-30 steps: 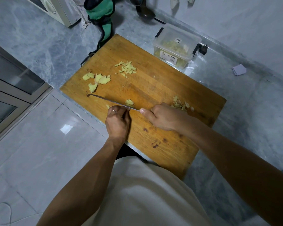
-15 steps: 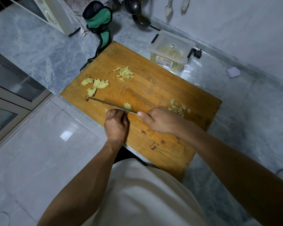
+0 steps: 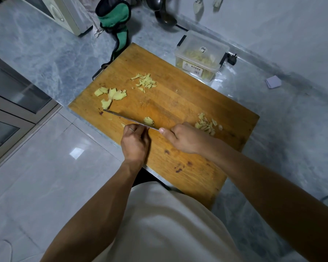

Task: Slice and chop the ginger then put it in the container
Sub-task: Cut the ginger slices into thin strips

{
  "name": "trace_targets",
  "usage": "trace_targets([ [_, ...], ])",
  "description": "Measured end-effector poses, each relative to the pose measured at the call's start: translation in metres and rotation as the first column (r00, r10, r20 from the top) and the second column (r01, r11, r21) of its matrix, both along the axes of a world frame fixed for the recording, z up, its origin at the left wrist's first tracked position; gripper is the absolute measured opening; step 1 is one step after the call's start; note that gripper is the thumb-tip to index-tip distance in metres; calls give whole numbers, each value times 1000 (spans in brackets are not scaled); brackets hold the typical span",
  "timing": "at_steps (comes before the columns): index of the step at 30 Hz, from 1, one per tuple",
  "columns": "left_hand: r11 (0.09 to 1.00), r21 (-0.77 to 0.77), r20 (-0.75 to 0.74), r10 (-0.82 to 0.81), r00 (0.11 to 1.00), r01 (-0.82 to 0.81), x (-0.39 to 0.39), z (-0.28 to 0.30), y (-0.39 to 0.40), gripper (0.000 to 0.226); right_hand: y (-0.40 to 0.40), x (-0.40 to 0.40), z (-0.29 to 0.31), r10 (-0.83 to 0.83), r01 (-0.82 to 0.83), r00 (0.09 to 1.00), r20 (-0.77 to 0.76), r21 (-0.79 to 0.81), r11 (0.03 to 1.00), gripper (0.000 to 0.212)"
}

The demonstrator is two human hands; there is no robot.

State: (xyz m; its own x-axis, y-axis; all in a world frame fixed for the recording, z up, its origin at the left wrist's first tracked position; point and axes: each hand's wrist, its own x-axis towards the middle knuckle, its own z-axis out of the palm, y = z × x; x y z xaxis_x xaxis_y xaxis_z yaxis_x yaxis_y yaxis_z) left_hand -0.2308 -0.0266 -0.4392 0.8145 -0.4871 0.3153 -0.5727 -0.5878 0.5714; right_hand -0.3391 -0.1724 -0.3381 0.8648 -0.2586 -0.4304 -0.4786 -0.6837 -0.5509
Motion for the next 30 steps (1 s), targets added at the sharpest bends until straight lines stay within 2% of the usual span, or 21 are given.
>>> trace_targets([
  [4,1000,10,-11,4,1000,-3,0,0,1,16,2,-2,0,1,-1,1000,-20,-14,1000,78],
  [8,1000,-16,-13,19,1000,-20,0,-1,0,22,0,0,10,19,-19,1000,-14,2,1000,72],
  [14,1000,-20,-23,18,1000,-19,0,-4,0,10,-3,4,14,9,-8,999,-34,19,1000,69],
  [20,1000,-3,-8,8,1000,-8,0,-3,0,10,5,-1,-4,-24,24,1000,-18,19,1000,69],
  [30,1000,5,-52,12,999,-12,0,1,1,14,8,-5,14,-33,33,999,-18,8,999,72],
])
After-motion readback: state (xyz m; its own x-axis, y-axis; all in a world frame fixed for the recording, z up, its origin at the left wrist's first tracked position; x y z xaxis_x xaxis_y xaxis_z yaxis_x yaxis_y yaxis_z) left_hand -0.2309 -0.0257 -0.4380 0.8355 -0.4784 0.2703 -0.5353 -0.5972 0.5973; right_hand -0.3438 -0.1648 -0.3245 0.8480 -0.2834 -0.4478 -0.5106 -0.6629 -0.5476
